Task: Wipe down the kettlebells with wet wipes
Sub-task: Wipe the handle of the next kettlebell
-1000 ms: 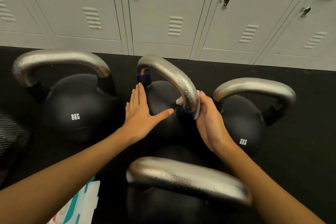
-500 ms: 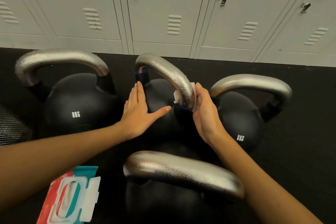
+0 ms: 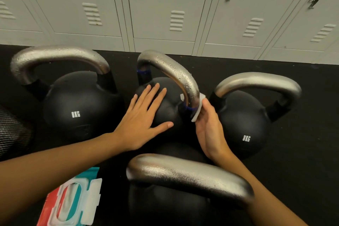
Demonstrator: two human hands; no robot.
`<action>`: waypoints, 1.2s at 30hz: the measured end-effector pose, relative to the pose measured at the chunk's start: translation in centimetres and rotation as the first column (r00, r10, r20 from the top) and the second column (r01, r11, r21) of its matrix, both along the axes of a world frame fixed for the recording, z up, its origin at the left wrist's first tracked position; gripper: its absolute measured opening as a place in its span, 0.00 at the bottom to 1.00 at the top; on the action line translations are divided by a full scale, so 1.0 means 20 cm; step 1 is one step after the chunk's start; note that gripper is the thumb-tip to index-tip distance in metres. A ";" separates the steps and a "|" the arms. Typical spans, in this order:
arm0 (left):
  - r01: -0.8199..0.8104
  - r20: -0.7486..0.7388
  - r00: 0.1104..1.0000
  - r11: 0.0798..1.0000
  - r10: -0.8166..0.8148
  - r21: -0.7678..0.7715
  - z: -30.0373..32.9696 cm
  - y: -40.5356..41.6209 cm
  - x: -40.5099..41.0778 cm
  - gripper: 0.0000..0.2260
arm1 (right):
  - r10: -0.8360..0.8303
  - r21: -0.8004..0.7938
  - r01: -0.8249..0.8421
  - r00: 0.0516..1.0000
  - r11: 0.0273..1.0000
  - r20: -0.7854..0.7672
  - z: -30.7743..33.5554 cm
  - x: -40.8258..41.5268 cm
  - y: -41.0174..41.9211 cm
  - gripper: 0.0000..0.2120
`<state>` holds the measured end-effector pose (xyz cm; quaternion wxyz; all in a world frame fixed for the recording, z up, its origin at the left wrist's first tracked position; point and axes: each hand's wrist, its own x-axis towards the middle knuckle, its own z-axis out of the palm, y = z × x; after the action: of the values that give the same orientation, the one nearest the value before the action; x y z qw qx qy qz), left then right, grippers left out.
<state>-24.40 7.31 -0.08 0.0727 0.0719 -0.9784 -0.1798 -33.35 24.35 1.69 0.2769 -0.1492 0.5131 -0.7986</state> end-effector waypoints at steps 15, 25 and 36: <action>0.002 -0.079 0.997 1.000 -0.003 -0.003 -0.03 0.00 0.00 0.38 | 0.405 0.368 -0.328 0.901 0.870 -0.155 0.16 -0.21 -0.11 0.39; -0.001 -0.069 0.998 1.000 0.000 -0.016 -0.03 0.00 0.00 0.39 | 0.095 0.078 -0.105 0.988 0.991 0.118 0.03 -0.15 0.00 0.24; 0.001 -0.072 0.997 0.999 -0.003 -0.036 -0.04 0.00 0.00 0.38 | -0.036 0.153 0.119 0.889 0.981 -0.457 0.13 -0.02 0.11 0.17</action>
<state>-24.39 7.34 -0.87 0.1088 0.0630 -0.9783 -0.1648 -33.65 26.56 4.20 0.1300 -0.2850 0.6376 -0.7039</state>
